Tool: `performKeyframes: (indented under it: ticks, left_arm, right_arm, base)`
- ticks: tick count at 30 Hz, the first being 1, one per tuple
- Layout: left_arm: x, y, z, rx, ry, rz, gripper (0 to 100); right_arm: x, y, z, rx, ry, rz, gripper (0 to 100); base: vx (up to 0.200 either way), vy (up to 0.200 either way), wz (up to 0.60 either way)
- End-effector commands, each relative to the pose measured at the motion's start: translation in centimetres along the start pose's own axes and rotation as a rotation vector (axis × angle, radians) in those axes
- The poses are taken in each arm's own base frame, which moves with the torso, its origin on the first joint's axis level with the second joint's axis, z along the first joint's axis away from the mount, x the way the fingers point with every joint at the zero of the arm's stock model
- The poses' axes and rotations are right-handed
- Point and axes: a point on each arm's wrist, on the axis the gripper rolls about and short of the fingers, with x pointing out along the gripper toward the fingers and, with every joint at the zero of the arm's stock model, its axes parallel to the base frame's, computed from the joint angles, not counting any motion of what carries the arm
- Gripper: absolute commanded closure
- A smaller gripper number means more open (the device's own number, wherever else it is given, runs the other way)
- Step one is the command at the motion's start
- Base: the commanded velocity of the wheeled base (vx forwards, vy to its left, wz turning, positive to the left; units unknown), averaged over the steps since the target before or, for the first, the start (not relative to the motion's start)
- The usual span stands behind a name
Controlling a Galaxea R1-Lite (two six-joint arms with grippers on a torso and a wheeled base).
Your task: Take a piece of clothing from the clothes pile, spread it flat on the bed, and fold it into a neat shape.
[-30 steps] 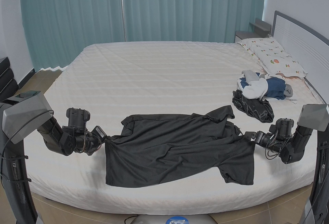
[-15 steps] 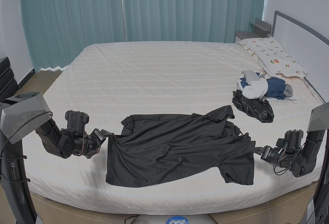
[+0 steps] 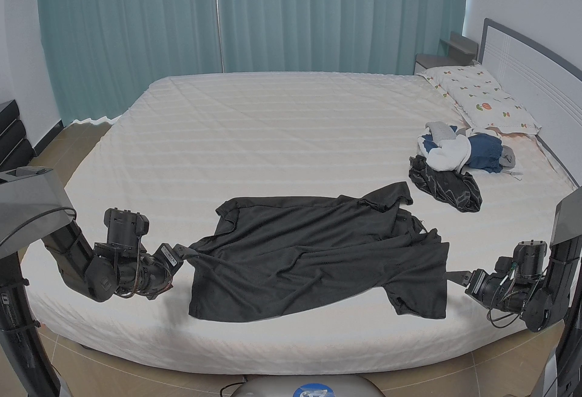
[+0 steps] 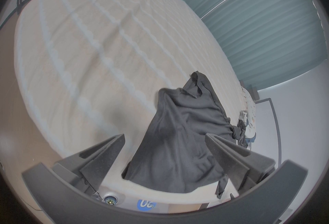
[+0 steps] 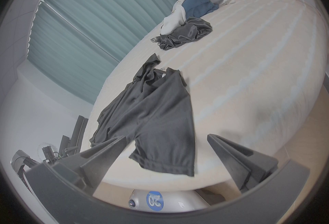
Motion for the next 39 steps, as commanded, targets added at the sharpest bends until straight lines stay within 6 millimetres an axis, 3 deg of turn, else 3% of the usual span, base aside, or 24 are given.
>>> performKeyframes:
  ticks: [1,13,34,35,39]
  left_arm:
    - [-0.9,0.6,-0.9,0.001,0.012,-0.006,0]
    - [1.5,-0.2,-3.5,0.082,0.027,-0.015,0]
    - [5.3,-0.6,-5.2,0.249,-0.071,0.09,0]
    - [5.4,-0.6,-5.2,0.258,-0.071,0.094,100]
    - [5.8,-0.7,-5.1,0.282,-0.087,0.107,100]
  right_arm:
    - [0.2,-0.5,-0.8,0.013,0.034,-0.016,0]
    - [0.7,-0.5,-1.7,-0.003,0.039,0.004,0]
    - [1.2,-0.4,-1.6,-0.007,0.036,0.013,0]
    - [1.2,-0.4,-1.6,-0.007,0.036,0.013,0]
    - [1.2,-0.3,-1.7,-0.013,0.04,0.019,0]
  base:
    - [-0.2,0.0,0.0]
    - [-0.05,0.0,0.0]
    - [0.0,0.0,0.0]
    - [0.0,0.0,0.0]
    - [0.0,0.0,0.0]
